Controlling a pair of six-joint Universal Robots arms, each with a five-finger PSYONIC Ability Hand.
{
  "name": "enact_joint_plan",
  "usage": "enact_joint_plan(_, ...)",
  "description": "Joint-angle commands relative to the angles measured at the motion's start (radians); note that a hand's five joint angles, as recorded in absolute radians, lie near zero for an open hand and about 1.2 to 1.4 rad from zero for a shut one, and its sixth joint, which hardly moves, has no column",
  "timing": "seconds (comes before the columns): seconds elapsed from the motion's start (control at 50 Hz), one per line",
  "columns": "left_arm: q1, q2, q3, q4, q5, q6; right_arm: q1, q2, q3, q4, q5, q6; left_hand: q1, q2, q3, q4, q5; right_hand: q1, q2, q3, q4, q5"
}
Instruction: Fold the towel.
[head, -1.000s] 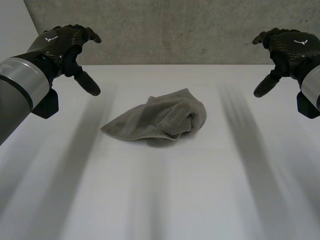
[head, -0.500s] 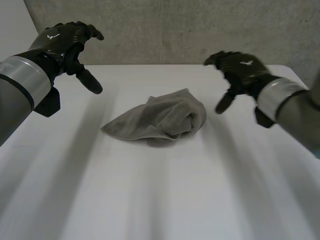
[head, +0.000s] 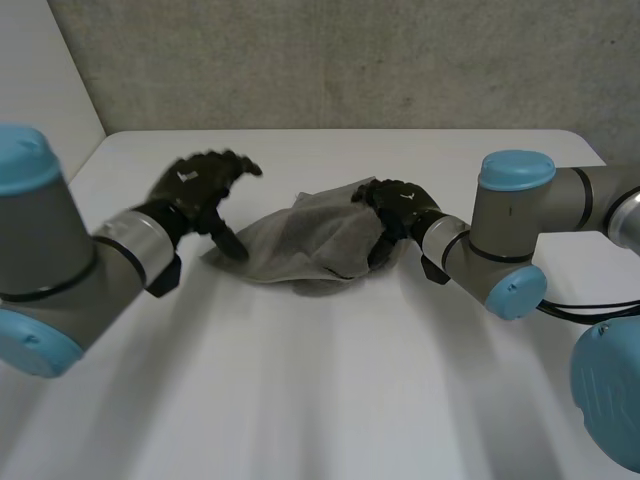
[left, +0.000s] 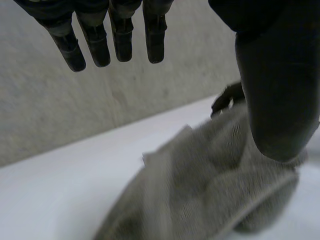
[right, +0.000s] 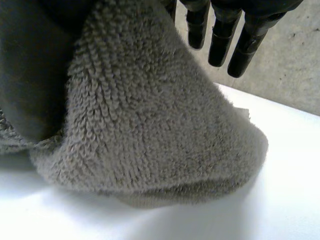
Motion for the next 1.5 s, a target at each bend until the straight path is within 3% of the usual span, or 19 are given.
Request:
enact_joint_plan(0.02, -0.029, -0.156, 0.037, 0.030, 0.017, 0.096, 0.002, -0.014, 0.022, 0.002, 0.004, 0.001, -0.097, -0.064, -0.052, -0.059, -0.040, 0.590, 0.587, -0.044, -0.076, 0.588)
enact_joint_plan(0.04, -0.042, -0.162, 0.043, 0.030, 0.014, 0.115, 0.003, -0.028, 0.037, 0.005, 0.002, 0.001, -0.097, -0.064, -0.052, -0.059, -0.040, 0.872, 0.869, -0.044, -0.076, 0.870)
enact_joint_plan(0.08, -0.045, -0.162, 0.042, 0.030, 0.012, 0.127, 0.003, -0.052, 0.066, 0.005, -0.008, 0.000, -0.097, -0.064, -0.052, -0.059, -0.040, 1.087, 1.084, -0.044, -0.076, 1.085)
enact_joint_plan(0.34, -0.054, -0.018, -0.128, 0.029, 0.009, 0.130, 0.000, -0.471, 0.443, -0.033, -0.120, -0.020, -0.097, -0.064, -0.052, -0.059, -0.040, 1.106, 1.103, -0.044, -0.076, 1.104)
enact_joint_plan(0.5, -0.056, 0.137, -0.303, 0.027, 0.012, 0.135, 0.000, -0.660, 0.704, 0.026, -0.146, -0.203, -0.097, -0.064, -0.052, -0.059, -0.040, 1.106, 1.103, -0.044, -0.076, 1.104)
enact_joint_plan(0.52, -0.056, 0.157, -0.321, 0.026, 0.012, 0.135, 0.002, -0.673, 0.750, 0.045, -0.146, -0.289, -0.097, -0.064, -0.052, -0.059, -0.040, 0.831, 0.828, -0.044, -0.076, 0.829)
enact_joint_plan(0.54, -0.056, 0.157, -0.322, 0.026, 0.012, 0.135, 0.000, -0.683, 0.788, 0.063, -0.136, -0.392, -0.097, -0.064, -0.052, -0.059, -0.040, 0.223, 0.221, -0.044, -0.076, 0.222)
enact_joint_plan(0.56, -0.056, 0.169, -0.331, 0.026, 0.011, 0.135, 0.000, -0.683, 0.789, 0.063, -0.136, -0.393, -0.097, -0.064, -0.052, -0.059, -0.040, 0.217, 0.215, -0.044, -0.076, 0.216)
enact_joint_plan(0.58, -0.056, 0.177, -0.337, 0.026, 0.011, 0.137, 0.000, -0.692, 0.817, 0.081, -0.122, -0.490, -0.097, -0.064, -0.052, -0.059, -0.040, -0.116, -0.119, -0.044, -0.076, -0.118)
enact_joint_plan(0.64, -0.053, 0.177, -0.329, 0.024, 0.012, 0.137, -0.018, -0.716, 0.857, 0.097, -0.119, -0.612, -0.097, -0.064, -0.052, -0.059, -0.040, -0.116, -0.119, -0.044, -0.076, -0.118)
enact_joint_plan(0.72, -0.046, 0.175, -0.306, 0.027, 0.014, 0.143, -0.021, -0.781, 0.865, 0.091, -0.114, -0.586, -0.097, -0.064, -0.052, -0.059, -0.040, -0.116, -0.119, -0.044, -0.076, -0.118)
enact_joint_plan(0.92, -0.079, 0.094, -0.161, 0.013, 0.023, 0.143, -0.187, -0.931, 0.870, 0.068, -0.131, -0.281, -0.097, -0.064, -0.052, -0.059, -0.040, -0.116, -0.119, -0.044, -0.076, -0.118)
enact_joint_plan(1.1, -0.148, -0.120, 0.020, -0.069, 0.032, 0.166, -0.261, -0.888, 0.873, 0.066, -0.134, -0.276, -0.088, -0.055, -0.052, -0.059, -0.031, -0.116, -0.119, -0.044, -0.076, -0.118)
enact_joint_plan(1.36, -0.184, -0.234, 0.089, -0.168, 0.112, 0.265, -0.258, -0.557, 0.807, 0.082, -0.225, -0.348, -0.029, 0.003, -0.052, -0.059, 0.027, -0.116, -0.119, -0.044, -0.076, -0.118)
enact_joint_plan(1.4, -0.186, -0.223, 0.079, -0.195, 0.110, 0.265, -0.255, -0.490, 0.796, 0.100, -0.237, -0.347, 0.382, 0.414, -0.052, -0.059, 0.438, -0.034, -0.037, -0.044, -0.076, -0.036)
enact_joint_plan(1.42, -0.186, -0.223, 0.079, -0.195, 0.110, 0.265, -0.255, -0.490, 0.796, 0.100, -0.237, -0.347, 0.385, 0.417, -0.052, -0.059, 0.441, -0.032, -0.035, -0.044, -0.076, -0.034)
enact_joint_plan(1.44, -0.188, -0.220, 0.076, -0.221, 0.107, 0.265, -0.255, -0.470, 0.795, 0.114, -0.246, -0.347, 0.769, 0.801, -0.052, -0.059, 0.825, 0.238, 0.235, -0.044, -0.076, 0.236)
enact_joint_plan(1.46, -0.188, -0.220, 0.076, -0.221, 0.107, 0.265, -0.256, -0.464, 0.795, 0.132, -0.257, -0.348, 0.772, 0.805, -0.052, -0.059, 0.829, 0.543, 0.540, -0.044, -0.076, 0.541)
enact_joint_plan(1.5, -0.183, -0.170, 0.051, -0.266, 0.095, 0.265, -0.258, -0.462, 0.795, 0.149, -0.270, -0.347, 1.102, 1.135, -0.052, -0.059, 1.159, 0.854, 0.852, -0.044, -0.076, 0.852)
